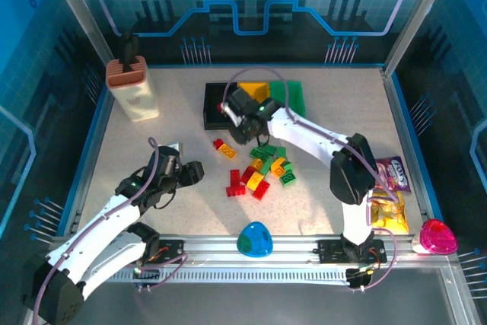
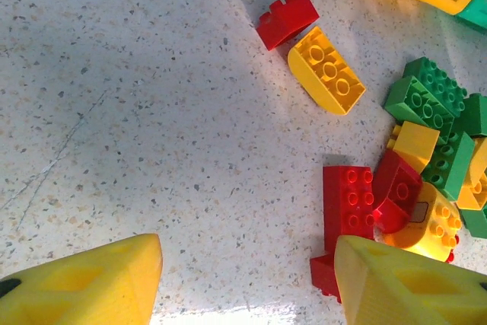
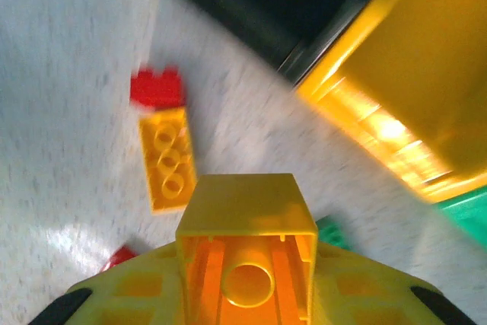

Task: Sort the legos into containers by color
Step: Place the lego in the container.

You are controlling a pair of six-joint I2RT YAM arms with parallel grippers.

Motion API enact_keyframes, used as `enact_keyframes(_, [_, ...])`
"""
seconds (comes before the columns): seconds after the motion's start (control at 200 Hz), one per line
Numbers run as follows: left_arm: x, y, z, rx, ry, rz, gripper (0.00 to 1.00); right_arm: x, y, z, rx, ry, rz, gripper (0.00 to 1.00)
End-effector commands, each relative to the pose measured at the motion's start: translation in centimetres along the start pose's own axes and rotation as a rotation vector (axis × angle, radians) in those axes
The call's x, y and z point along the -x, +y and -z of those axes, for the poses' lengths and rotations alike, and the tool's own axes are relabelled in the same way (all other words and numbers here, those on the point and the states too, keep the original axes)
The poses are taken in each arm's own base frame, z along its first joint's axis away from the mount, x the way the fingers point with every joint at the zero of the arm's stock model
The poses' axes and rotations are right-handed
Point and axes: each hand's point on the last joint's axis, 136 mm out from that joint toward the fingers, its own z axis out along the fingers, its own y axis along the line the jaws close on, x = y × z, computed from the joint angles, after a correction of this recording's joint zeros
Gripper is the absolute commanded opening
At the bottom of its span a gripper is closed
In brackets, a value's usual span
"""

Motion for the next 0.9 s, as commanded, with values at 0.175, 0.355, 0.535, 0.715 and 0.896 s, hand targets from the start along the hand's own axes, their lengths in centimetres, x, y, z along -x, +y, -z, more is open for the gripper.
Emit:
enact_keyframes(0.175, [0.5, -0.4, 1.6, -0.011, -0.027, -0.017, 0.62, 3.9, -7.8, 0.9, -0.028, -0.040, -0.160, 0.33])
enact_keyframes(0.355, [0.5, -0.7, 2.3, -0.020, -0.036, -0.026, 0.62, 5.3, -10.2, -1.9, -0.008, -0.033, -0.230, 0.33])
enact_keyframes(0.535, [0.3, -0.5, 2.7, -0.015, -0.036, -0.030, 0.62, 6.2, -11.6, -4.3, -0.004, -0.022, -0.282, 0.33])
enact_keyframes(0.715, [0.1, -0.5, 2.8, -0.014, -0.032, -0.024, 0.62, 6.8, -11.6, -4.9, -0.004, -0.017, -0.291, 0.46])
enact_keyframes(0.896, [0.4, -0.9, 3.1, -0.010, -0.032, -0.056, 0.62, 7.5, -11.4, -3.0, -0.035, -0.052, -0.280, 0.93])
